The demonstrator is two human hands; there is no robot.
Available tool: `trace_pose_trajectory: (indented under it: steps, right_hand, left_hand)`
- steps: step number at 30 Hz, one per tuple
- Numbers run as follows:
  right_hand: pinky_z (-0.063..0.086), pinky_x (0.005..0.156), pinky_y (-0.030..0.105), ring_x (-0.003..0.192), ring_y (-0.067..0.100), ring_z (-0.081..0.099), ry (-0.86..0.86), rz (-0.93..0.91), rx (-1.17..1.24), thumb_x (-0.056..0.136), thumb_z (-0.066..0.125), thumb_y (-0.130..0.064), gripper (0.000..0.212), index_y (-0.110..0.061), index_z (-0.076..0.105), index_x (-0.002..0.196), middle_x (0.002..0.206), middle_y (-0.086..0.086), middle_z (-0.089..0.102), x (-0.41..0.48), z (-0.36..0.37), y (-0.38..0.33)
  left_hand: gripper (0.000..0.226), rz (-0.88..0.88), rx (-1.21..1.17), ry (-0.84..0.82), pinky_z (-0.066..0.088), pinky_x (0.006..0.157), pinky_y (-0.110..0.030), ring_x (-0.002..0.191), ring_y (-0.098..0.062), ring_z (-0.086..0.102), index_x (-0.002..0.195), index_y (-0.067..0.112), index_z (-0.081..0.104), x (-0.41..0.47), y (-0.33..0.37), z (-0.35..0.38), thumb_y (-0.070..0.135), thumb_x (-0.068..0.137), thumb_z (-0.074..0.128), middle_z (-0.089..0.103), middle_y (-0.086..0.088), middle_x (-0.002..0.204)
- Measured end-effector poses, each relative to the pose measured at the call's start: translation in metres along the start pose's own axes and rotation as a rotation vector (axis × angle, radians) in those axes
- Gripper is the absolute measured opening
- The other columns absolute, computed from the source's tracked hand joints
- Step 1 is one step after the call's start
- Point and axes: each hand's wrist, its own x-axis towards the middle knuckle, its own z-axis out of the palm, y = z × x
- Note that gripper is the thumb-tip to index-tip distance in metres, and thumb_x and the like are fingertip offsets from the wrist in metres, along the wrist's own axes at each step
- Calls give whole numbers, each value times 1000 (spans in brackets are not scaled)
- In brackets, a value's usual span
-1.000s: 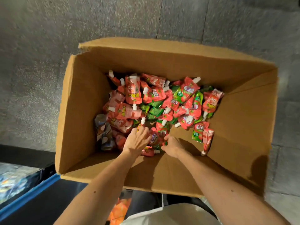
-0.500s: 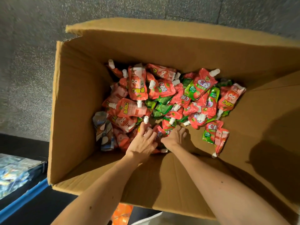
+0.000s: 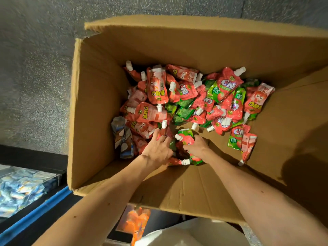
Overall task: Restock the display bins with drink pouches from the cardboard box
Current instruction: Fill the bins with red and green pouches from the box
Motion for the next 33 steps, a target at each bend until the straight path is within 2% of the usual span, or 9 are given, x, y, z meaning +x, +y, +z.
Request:
trace_pose_trajectory:
  steps: [3,5,7,11,14,19,22,26,33]
  right_hand:
    - [48,99,39,118,28,54,-56,-15,47,82,77,-29,60,-12,52,133,130,9,58,-15,-20,5]
    - [51,93,37,105,25,59,-79,-36,90,80,79,-26,38,-15,61,111,110,6,65,-33,-36,4]
    - [49,98,39,115,27,58,-89,-55,168,68,79,-34,59,-13,58,119,119,8,62,-52,-50,2]
    - [38,113,42,137,26,40,-103,-83,385,69,82,-44,108,-16,22,154,156,8,32,-99,-73,-8]
    - [50,102,41,120,22,58,-96,-120,579,56,88,-46,112,-16,32,148,142,8,52,-138,-87,-22]
    - [55,58,26,87,13,68,-136,-259,757,75,82,-38,75,-11,45,134,113,4,66,-204,-114,-49]
    - [60,82,37,102,24,71,-162,-377,773,66,86,-37,81,-11,53,134,120,12,70,-237,-123,-61]
    - [58,88,44,99,30,72,-286,-520,780,86,73,-22,41,-7,65,123,107,16,75,-292,-131,-71]
    - [57,89,47,103,32,71,-490,-768,670,67,85,-28,66,-7,64,125,115,17,72,-384,-124,-55]
  left_hand:
    - [29,-49,-419,130,26,113,-47,122,-28,44,118,31,68,-22,-8,-5,41,91,64,49,-8,124]
    - [15,-36,-843,307,42,86,-38,97,-24,51,85,27,72,-40,-16,-9,42,82,72,55,-3,91]
    - [26,-34,-1230,416,43,68,-37,72,-13,50,64,23,64,-61,-23,-18,38,82,75,54,5,68]
    - [19,-80,-1919,498,42,58,-22,58,-10,51,73,7,64,-107,-18,-48,12,91,68,58,4,63]
    - [27,-25,-2198,521,42,63,-28,60,-16,43,72,6,57,-134,-17,-68,26,86,70,48,-2,63]
    - [38,90,-2409,644,57,86,-38,97,-21,67,109,0,64,-177,-10,-99,33,94,53,70,-14,101]
    - [45,100,-2475,763,57,88,-38,101,-24,65,117,0,63,-205,2,-113,38,94,52,64,-18,109]
    - [45,129,-2519,926,56,93,-39,108,-24,64,108,8,75,-240,31,-134,42,98,47,65,-17,118]
    - [42,158,-2618,1343,62,70,-40,86,-22,72,103,7,71,-311,117,-149,40,100,45,73,-14,101]
